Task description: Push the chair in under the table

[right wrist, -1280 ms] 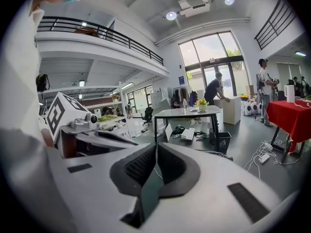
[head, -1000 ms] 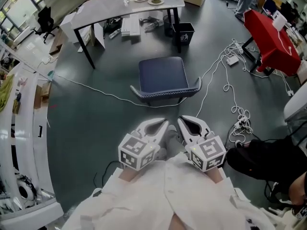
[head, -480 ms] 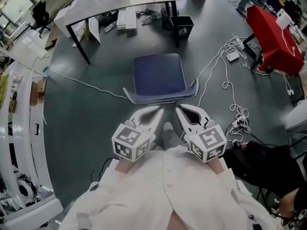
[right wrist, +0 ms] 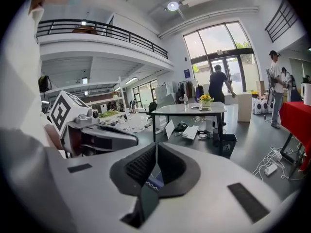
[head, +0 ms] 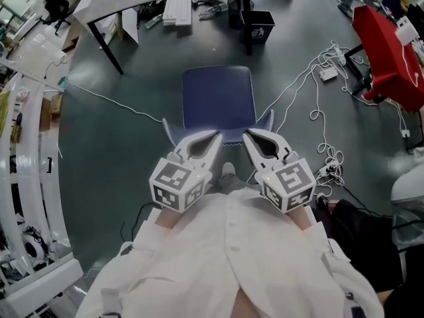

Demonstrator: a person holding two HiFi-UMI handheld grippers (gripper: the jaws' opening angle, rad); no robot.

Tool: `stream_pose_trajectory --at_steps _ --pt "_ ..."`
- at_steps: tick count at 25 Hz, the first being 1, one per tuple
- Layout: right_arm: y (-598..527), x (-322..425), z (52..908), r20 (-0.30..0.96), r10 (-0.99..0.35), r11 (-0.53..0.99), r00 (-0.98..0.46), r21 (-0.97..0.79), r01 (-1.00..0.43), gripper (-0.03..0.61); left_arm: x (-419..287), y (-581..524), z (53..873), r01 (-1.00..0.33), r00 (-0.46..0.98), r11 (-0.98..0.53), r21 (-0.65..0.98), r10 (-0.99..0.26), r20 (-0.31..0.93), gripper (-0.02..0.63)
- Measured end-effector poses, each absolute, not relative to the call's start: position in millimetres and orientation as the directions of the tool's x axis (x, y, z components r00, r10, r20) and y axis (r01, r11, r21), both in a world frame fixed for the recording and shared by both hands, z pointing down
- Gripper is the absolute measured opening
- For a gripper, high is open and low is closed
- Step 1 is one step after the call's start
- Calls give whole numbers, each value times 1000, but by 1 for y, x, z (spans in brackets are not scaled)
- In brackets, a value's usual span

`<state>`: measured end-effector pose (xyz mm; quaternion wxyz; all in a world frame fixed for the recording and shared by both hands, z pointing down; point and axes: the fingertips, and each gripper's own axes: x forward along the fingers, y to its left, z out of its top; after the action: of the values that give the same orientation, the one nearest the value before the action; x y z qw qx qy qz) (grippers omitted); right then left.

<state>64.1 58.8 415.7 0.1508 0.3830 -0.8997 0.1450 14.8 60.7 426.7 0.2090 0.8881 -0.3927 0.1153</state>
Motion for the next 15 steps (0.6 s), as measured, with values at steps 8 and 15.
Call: stream_pose_trajectory --at_steps 8,15 --pt "36 76 427 404 -603 694 -688 -160 -702 34 14 30 438 -779 626 -563 276 -674 393 14" --pt "29 76 431 412 -601 691 -686 -165 -704 34 14 24 439 -768 638 -584 262 -658 400 14"
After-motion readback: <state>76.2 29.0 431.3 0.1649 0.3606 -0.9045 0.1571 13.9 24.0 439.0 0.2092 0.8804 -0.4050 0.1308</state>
